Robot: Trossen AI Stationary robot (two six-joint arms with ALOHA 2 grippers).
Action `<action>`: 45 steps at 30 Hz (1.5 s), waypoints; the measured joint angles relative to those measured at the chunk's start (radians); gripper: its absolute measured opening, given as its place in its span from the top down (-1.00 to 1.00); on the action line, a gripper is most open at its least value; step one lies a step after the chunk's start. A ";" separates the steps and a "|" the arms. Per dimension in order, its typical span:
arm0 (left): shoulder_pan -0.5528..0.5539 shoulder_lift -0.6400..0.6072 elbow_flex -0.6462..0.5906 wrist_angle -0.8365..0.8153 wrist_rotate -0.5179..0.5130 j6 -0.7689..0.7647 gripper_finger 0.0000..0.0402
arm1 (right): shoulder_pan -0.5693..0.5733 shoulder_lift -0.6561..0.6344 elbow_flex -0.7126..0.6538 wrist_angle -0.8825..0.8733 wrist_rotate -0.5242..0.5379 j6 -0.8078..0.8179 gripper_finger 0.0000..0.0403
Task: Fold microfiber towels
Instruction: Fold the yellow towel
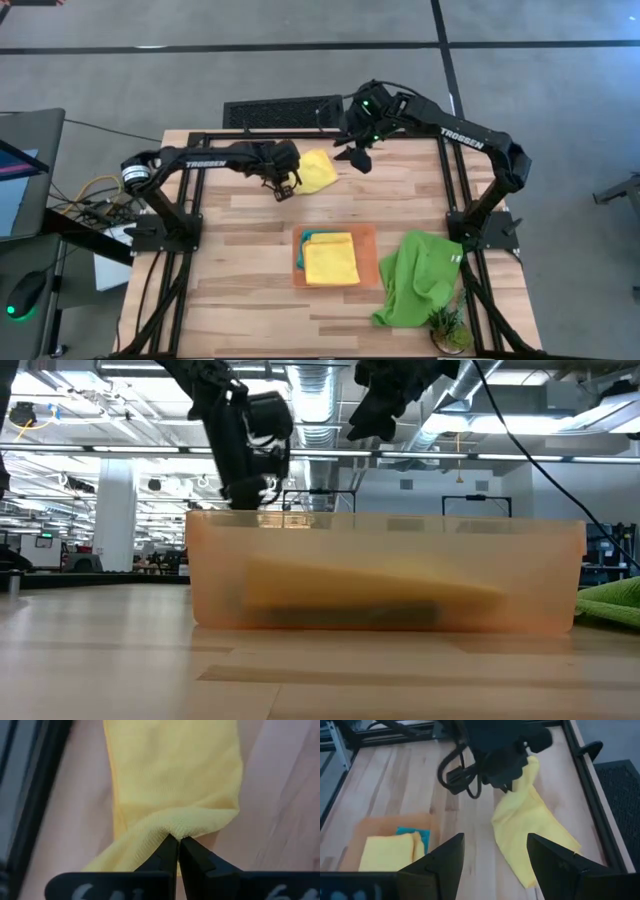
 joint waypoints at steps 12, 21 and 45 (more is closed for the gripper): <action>0.024 0.083 0.025 0.178 0.027 0.039 1.00 | -0.011 0.000 0.000 -0.006 0.028 0.000 -0.19; 0.024 0.193 0.131 0.194 0.037 0.046 1.00 | -0.011 0.000 0.000 -0.017 0.038 0.000 -0.19; 0.021 0.477 0.504 0.125 0.070 0.105 1.00 | -0.030 -0.042 -0.001 -0.107 0.073 -0.002 -0.19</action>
